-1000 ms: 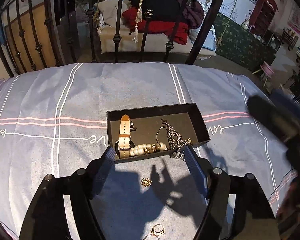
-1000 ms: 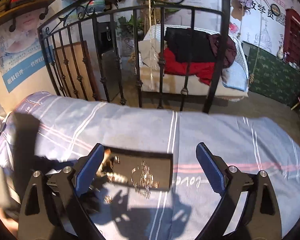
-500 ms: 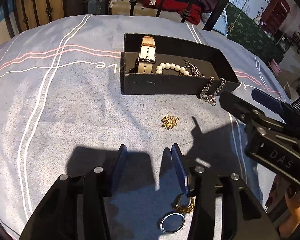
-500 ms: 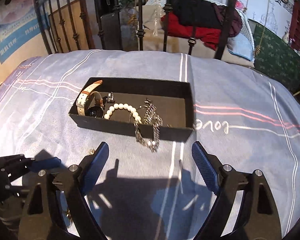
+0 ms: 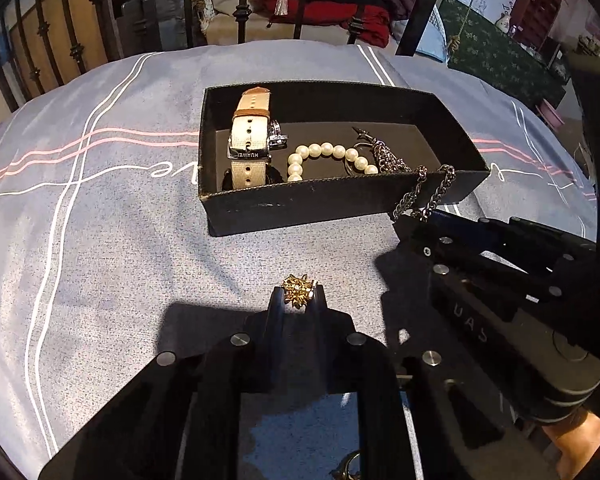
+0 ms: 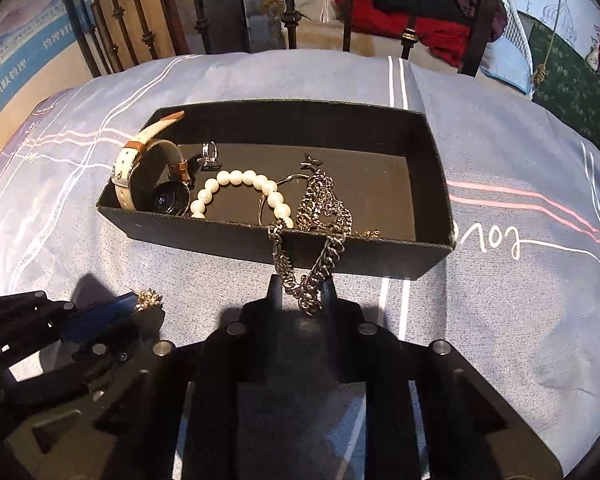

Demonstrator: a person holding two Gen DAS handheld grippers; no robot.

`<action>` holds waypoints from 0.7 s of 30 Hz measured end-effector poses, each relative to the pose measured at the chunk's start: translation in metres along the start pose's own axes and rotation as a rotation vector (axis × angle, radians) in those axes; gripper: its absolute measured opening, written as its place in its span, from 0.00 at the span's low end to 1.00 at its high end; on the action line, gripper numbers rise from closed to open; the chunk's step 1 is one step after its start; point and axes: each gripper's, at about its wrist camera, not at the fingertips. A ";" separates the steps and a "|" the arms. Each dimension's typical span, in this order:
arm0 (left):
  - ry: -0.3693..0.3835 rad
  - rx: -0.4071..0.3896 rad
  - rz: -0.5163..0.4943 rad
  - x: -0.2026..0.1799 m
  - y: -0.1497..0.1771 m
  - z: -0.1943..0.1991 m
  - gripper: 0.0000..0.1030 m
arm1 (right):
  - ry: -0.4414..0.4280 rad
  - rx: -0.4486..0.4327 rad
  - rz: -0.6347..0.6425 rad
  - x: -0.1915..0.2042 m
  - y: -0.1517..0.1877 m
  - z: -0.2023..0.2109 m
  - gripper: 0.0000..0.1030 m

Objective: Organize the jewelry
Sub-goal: 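Grasp the remaining gold flower earring with the left tool, then place the gold flower earring into the box and open the left tool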

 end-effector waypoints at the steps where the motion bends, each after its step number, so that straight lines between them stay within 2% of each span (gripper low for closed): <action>1: -0.001 -0.003 0.001 0.001 0.000 0.001 0.13 | 0.001 -0.009 0.002 0.001 0.000 0.004 0.12; 6: 0.026 -0.041 0.007 0.002 -0.003 0.021 0.13 | 0.010 -0.108 0.000 -0.001 -0.012 0.040 0.10; 13: 0.085 -0.143 0.009 -0.010 -0.046 0.062 0.13 | 0.018 -0.227 -0.023 -0.022 -0.052 0.090 0.10; 16: 0.097 -0.161 -0.002 -0.019 -0.066 0.067 0.13 | 0.033 -0.224 -0.029 -0.029 -0.058 0.096 0.10; 21: 0.136 -0.098 0.002 -0.037 -0.092 0.050 0.13 | 0.054 -0.182 -0.049 -0.036 -0.042 0.087 0.10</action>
Point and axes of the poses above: each gripper's, at about its wrist camera, not at the fingertips, and z roughly against the way its jaws point, x to its left, y to its underside, and after that the axes turned 10 degrees about z, right-handed
